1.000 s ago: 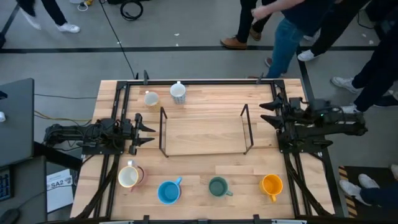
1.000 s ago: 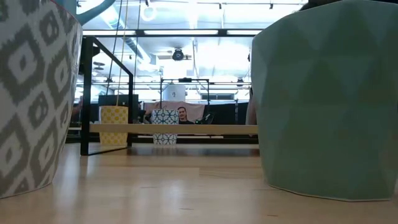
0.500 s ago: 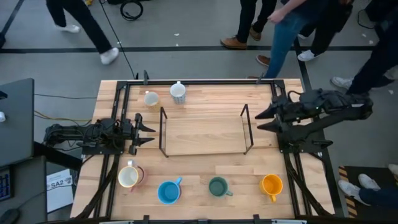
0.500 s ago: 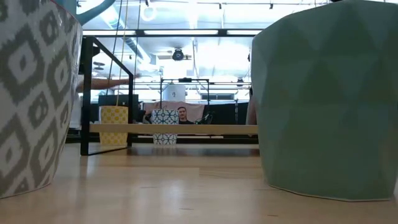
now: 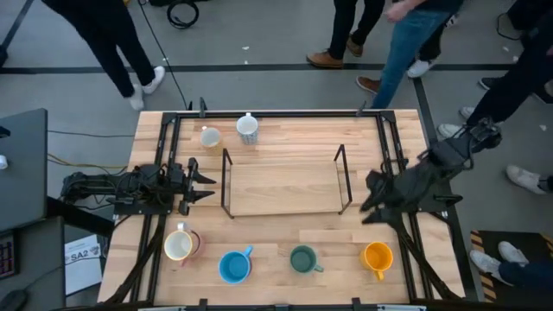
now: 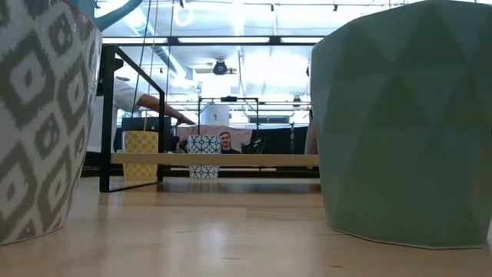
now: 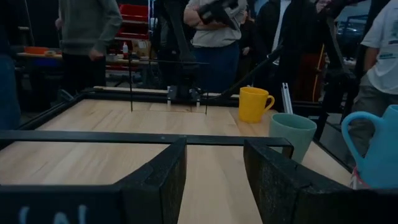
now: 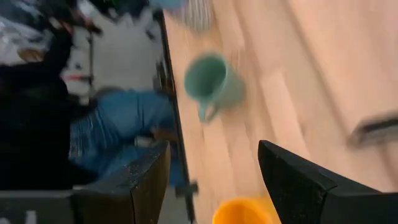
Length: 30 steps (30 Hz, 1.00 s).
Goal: Place coffee mugs
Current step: Put the yellow mug on the shelf
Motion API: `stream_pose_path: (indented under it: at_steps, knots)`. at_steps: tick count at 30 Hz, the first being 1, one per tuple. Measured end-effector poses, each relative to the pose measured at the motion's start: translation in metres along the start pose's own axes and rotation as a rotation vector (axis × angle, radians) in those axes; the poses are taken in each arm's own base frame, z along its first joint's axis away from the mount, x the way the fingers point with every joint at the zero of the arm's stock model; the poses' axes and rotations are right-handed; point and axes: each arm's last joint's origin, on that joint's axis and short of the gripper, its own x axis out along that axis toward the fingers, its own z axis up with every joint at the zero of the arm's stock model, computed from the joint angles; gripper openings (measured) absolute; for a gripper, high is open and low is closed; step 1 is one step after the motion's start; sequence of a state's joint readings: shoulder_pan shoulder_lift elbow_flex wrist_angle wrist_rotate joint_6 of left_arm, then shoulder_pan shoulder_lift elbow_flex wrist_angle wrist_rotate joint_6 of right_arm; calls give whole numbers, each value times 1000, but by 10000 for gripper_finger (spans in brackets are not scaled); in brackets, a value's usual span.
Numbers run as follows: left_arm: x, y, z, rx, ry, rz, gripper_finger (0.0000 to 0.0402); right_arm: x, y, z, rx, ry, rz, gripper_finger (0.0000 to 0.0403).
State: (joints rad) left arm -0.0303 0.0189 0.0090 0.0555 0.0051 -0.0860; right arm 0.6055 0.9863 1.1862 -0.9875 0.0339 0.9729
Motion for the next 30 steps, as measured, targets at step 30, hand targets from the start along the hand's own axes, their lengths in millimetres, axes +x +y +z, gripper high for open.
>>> stream_pose_path:
  at_steps: [30]
  knots:
    - [0,0,0,-1,0,0,167,101,20,-92,-1,437,-682,250]
